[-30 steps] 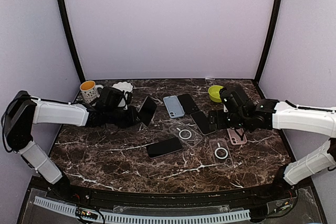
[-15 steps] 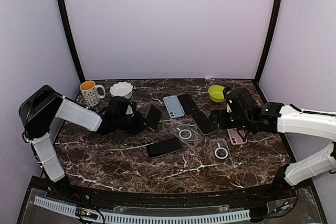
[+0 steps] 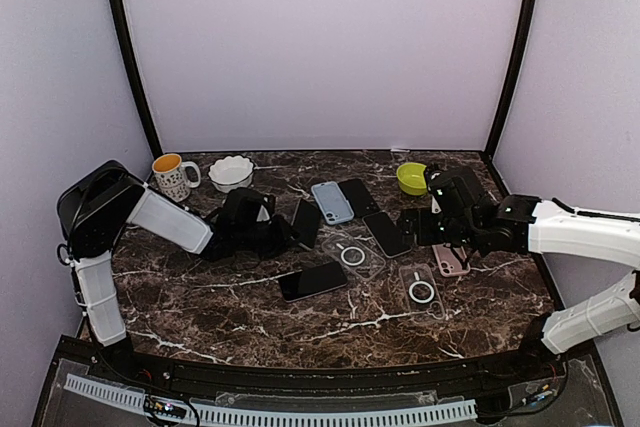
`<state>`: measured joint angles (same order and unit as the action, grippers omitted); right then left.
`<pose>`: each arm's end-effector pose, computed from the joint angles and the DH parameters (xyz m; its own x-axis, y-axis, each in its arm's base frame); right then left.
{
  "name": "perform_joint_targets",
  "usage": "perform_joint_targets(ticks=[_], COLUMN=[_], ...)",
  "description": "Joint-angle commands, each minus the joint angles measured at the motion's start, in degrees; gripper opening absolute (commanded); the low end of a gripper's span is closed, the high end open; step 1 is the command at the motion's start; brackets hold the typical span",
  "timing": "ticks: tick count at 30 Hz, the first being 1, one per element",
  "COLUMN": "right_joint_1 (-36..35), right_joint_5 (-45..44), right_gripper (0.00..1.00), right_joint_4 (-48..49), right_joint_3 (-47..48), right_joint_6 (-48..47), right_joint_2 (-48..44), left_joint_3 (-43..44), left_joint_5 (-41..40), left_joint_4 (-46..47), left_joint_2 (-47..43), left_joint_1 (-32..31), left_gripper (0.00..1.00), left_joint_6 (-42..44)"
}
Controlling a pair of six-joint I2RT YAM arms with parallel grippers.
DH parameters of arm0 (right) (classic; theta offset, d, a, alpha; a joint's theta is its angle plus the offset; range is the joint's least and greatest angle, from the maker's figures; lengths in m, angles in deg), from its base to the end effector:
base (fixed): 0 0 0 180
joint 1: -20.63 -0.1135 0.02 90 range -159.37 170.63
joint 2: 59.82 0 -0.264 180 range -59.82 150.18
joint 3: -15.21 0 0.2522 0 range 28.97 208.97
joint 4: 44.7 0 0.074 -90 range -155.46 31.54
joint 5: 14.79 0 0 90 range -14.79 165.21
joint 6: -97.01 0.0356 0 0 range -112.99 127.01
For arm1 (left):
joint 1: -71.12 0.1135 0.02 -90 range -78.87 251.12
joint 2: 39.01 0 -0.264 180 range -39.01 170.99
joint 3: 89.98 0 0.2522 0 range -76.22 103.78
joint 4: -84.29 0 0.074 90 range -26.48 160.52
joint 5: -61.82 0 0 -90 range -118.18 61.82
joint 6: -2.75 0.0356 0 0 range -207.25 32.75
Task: Take the phone out of the phone case
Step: Place the phone at the center of the board, then reset both arms
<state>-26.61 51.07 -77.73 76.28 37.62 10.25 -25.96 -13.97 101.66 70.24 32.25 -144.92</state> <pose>0.1860 0.1797 0.2509 -0.6274 0.0060 -0.7787 -0.1677 0.9755 0.1426 0.2908 -0.2456 0.1330 -0.8514 -0.3658 -0.3759 0.1083 0.5786 -0.8084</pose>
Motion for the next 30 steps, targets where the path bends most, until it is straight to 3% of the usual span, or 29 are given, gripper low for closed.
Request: perform_joint_targets(ticks=[1, 8, 11, 18, 26, 30], right_joint_1=[0.4, 0.4, 0.4, 0.5, 2.3, 4.1], right_joint_5=[-1.2, -1.7, -2.2, -2.5, -2.4, -5.3], right_gripper=[0.99, 0.99, 0.99, 0.99, 0.99, 0.99], right_joint_4=[1.2, 0.2, 0.2, 3.2, 8.9, 10.0], right_joint_3=[0.4, 0.3, 0.0, 0.3, 0.6, 1.4], right_joint_6=[-0.9, -1.5, -2.3, -8.3, -17.5, -18.3], right_joint_2=[-0.6, -1.8, -2.4, -5.6, -10.8, -10.9], left_joint_3=[2.2, 1.0, 1.0, -0.3, -1.5, -3.9], left_joint_5=[-1.5, -3.5, -5.1, -12.8, -27.7, -36.2], left_joint_4=[2.4, 2.4, -0.4, -10.8, -22.5, -23.1], left_joint_2=[1.2, 0.5, -1.3, -10.4, -25.4, -34.8], left_joint_1=[-0.7, -1.1, -1.5, -1.9, -1.5, -1.2], left_gripper=[0.23, 0.38, 0.49, 0.89, 0.96, 0.96], left_joint_6=[0.4, 3.3, 5.8, 17.5, 31.8, 41.9])
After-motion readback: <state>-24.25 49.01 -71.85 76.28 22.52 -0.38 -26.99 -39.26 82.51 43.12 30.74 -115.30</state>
